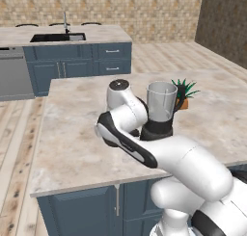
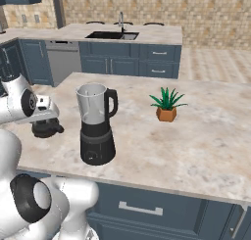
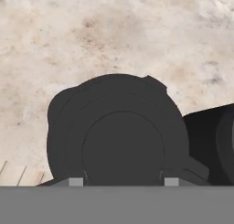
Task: Open the blender lid, put the pear in the blender, close the lid, and start the blender.
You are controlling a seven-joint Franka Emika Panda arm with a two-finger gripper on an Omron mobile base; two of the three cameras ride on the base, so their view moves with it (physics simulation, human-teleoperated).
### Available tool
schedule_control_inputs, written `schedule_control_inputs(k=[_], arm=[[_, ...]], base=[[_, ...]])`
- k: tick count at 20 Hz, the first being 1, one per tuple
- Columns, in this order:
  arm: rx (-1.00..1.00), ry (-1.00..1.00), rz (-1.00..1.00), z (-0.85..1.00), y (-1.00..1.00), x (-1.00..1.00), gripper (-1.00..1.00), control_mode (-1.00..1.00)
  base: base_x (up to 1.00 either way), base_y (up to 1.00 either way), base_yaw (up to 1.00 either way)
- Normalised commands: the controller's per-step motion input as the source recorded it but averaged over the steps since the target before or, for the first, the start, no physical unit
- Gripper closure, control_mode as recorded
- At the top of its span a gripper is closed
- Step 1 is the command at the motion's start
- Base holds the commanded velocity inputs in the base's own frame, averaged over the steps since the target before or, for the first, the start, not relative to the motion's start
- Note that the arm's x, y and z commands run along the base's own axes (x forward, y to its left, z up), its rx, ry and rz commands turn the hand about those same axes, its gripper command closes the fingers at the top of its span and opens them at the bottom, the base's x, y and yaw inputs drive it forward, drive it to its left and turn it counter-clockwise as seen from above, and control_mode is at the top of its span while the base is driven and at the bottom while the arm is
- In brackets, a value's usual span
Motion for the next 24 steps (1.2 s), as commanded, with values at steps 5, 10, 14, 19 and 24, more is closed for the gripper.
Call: schedule_control_inputs(k=[5,10,14,19,24], arm=[[0.00,-0.10,0.09,1.00,-0.23,-0.12,1.00,-1.00],[0.00,-0.10,0.07,1.00,-0.27,-0.06,1.00,-1.00],[0.00,-0.04,0.02,1.00,-0.31,0.00,1.00,-1.00],[-0.03,0.00,0.00,0.96,-0.38,0.00,1.00,-1.00],[-0.05,0.00,0.00,0.62,-0.43,0.02,1.00,-1.00]], base=[[0.00,0.00,0.00],[0.00,0.00,0.00],[0.00,0.00,0.00],[0.00,0.00,0.00],[0.00,0.00,0.00]])
